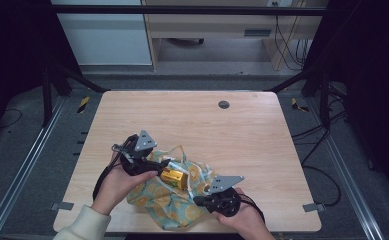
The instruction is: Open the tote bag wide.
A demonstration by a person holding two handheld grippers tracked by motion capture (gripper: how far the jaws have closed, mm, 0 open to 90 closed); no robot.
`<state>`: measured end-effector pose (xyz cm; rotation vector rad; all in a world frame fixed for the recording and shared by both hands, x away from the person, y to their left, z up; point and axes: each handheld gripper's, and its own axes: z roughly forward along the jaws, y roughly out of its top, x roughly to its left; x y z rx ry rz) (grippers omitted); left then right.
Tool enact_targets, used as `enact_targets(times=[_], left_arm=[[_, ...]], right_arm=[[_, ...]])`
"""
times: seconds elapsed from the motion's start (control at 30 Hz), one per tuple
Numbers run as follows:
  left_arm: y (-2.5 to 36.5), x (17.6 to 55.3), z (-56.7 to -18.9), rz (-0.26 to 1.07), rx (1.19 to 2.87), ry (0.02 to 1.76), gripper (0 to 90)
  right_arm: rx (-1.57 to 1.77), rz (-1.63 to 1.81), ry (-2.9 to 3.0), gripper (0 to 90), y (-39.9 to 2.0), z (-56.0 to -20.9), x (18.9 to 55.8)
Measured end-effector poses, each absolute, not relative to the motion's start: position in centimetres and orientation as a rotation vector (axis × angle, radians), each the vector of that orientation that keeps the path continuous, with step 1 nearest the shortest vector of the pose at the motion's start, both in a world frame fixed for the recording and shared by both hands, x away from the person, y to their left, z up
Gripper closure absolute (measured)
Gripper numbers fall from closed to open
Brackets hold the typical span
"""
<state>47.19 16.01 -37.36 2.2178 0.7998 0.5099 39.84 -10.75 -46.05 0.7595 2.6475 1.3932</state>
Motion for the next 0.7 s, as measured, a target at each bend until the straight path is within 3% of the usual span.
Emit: enact_targets(times=[0.13,0.2,0.23,0.27,0.3,0.47,0.7], left_arm=[[15.7,47.9,-37.9,0.471,2.248,0.805,29.5],[15.7,47.9,-37.8,0.471,2.246,0.807,50.7],[15.7,47.8,-37.9,0.473,2.240,0.808,50.7],[15.7,47.7,-37.9,0.474,2.241,0.810,64.0],[15.9,47.4,-37.8,0.507,2.223,0.805,70.3],[16.6,46.4,-37.4,0.529,2.165,0.792,87.9],[18.5,43.4,-36.8,0.556,2.065,0.767,88.4]], right_arm=[[0.757,1.394,2.647,90.0,-10.8,-46.0,39.8],[0.759,1.398,2.644,90.0,-10.8,-46.0,39.9],[0.759,1.398,2.644,90.0,-10.8,-46.0,39.9],[0.761,1.398,2.644,90.0,-10.9,-46.0,39.9],[0.763,1.397,2.643,90.0,-10.9,-46.1,39.9],[0.765,1.396,2.638,90.0,-10.9,-46.1,39.9],[0.782,1.389,2.628,90.0,-11.0,-46.2,40.0]])
